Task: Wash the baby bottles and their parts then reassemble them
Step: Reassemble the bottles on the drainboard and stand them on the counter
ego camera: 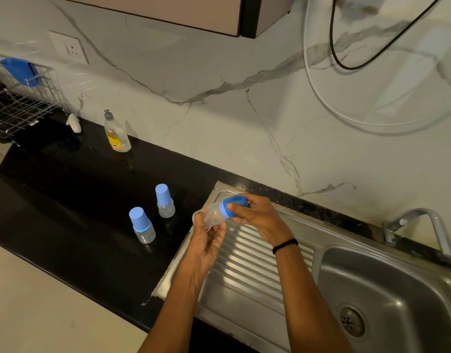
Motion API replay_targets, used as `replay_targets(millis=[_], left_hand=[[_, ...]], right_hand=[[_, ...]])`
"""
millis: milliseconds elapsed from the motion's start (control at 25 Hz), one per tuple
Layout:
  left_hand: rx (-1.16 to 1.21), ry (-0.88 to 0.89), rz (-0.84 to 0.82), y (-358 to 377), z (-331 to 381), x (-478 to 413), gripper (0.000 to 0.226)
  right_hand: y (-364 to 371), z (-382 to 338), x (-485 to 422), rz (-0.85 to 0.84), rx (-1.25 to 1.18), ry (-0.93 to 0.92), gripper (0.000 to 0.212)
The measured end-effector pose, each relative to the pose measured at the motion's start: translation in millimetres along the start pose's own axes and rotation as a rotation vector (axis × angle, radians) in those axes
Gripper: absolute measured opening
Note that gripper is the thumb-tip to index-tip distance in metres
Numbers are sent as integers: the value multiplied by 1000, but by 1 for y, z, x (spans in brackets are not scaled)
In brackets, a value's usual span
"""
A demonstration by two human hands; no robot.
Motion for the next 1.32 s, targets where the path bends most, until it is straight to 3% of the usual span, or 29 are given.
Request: replay_targets(millis=[120,280,520,640,760,920,1000,1080,1120,1200,1320], left_hand=[[52,35,16,5,6,-4,49],[102,18,14,1,7,-7,44],[127,-12,29,-7,8,-18,46],[115,-8,-52,-7,7,-27,57],[19,17,-172,-2,6,-35,67],[-93,25,-104,-6,10,-44,63],[-203,45,8,-13,15,-49,54],[-404,155,185,-24,29,-54,41],[-551,254,259,-29,39,-57,46],[-778,431,275,-27,52,-65,61],[-821,521,214,-16,61,-81,63]], right_hand=[[10,11,-2,142,1,-88,45],[24,15,-7,209,-20,-127,54],[33,24,-16,201,-23,-114,58],[38,31,-23,178,-17,-92,63],[47,42,-28,151,106,-64,58],[55,53,-37,149,225,-40,46],[57,56,-47,146,235,-19,41],[57,56,-59,139,258,-11,38],[58,54,-67,138,271,-12,38],[59,50,-86,126,302,-8,38],[66,48,-124,66,352,9,38]])
Point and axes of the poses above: each hand's wrist, its own x-axis away from the middle knuckle, its own y-axis out of the palm, z = x × y, the point moved 7 cm from there along -x, towards the middle knuckle, and after that the axes turned 7 degrees about -x, right-handed, at the moved point
